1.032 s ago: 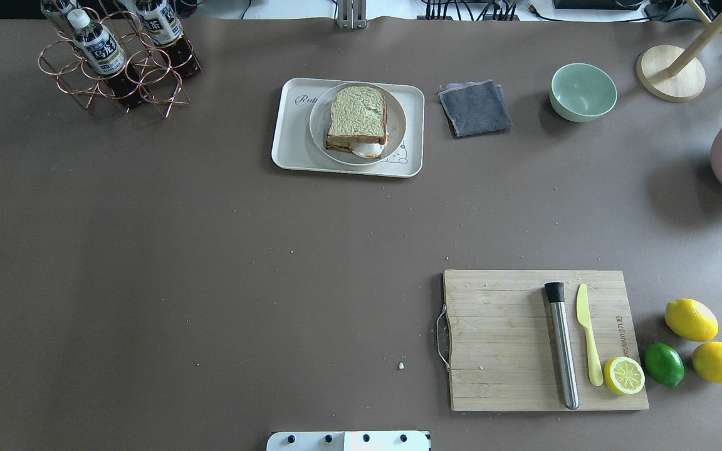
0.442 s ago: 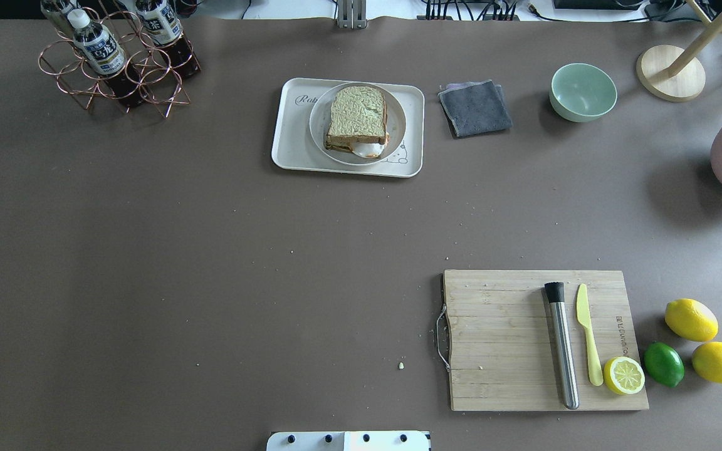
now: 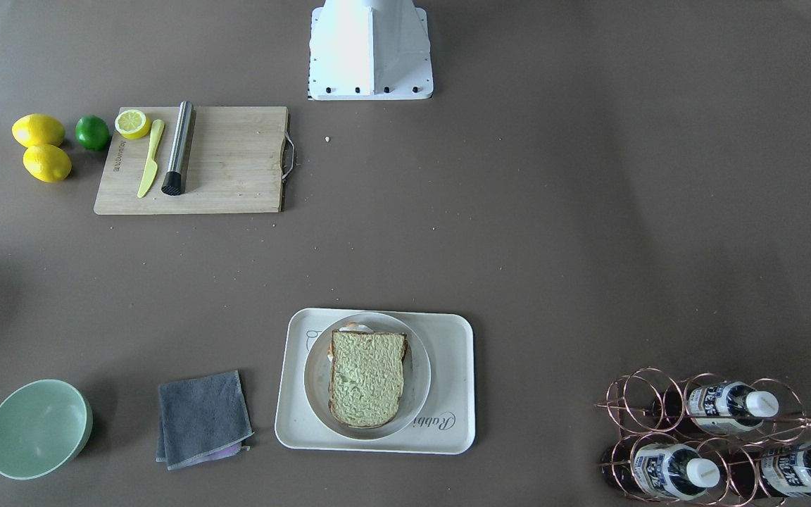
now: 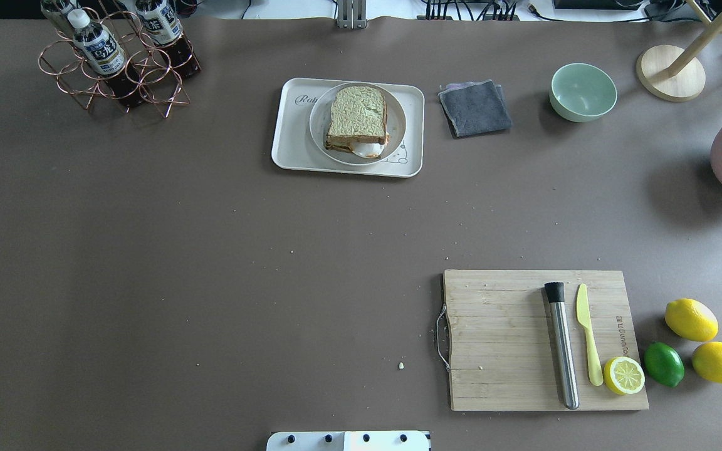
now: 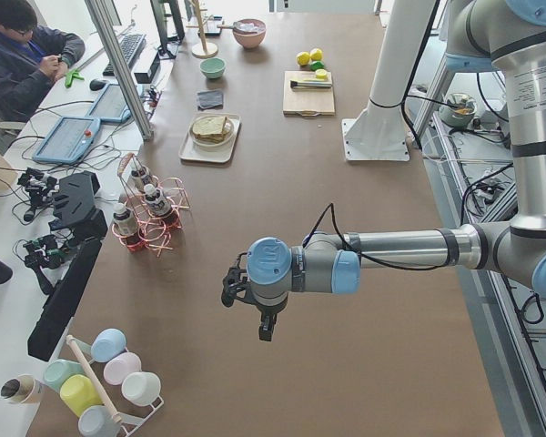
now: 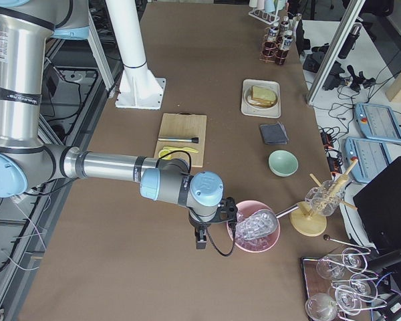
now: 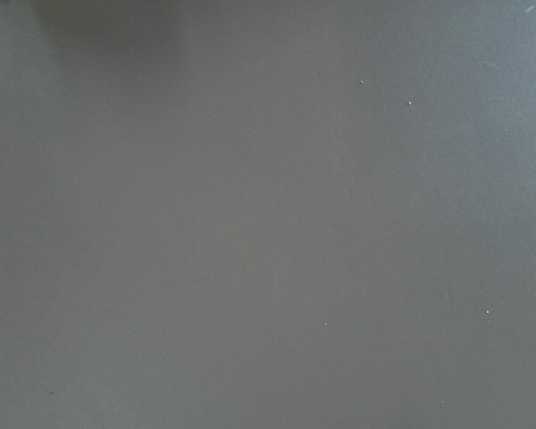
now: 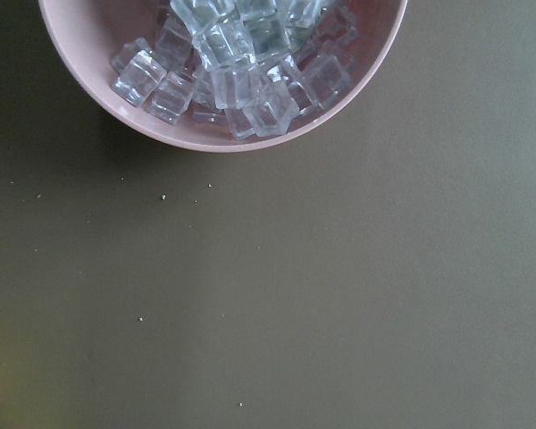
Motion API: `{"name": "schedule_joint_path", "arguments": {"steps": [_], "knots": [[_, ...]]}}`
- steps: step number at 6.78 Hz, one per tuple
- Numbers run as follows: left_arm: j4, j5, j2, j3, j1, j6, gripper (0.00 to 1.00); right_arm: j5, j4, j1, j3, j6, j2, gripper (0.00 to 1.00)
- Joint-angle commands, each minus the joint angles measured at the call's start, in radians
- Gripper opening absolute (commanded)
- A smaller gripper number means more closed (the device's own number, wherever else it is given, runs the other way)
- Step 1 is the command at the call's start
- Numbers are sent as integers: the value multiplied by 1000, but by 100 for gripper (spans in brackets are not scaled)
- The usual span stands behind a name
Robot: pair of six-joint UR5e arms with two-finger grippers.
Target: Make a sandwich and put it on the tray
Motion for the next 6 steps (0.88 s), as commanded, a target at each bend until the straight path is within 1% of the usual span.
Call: {"name": "schedule_joint_path", "arguments": {"steps": [1, 6], "knots": [[0, 0, 0, -2, 0, 0, 98, 2, 0, 0, -1, -2, -1, 100], [0, 0, 0, -2, 0, 2, 98, -4, -3, 0, -1, 6, -4, 100]]}}
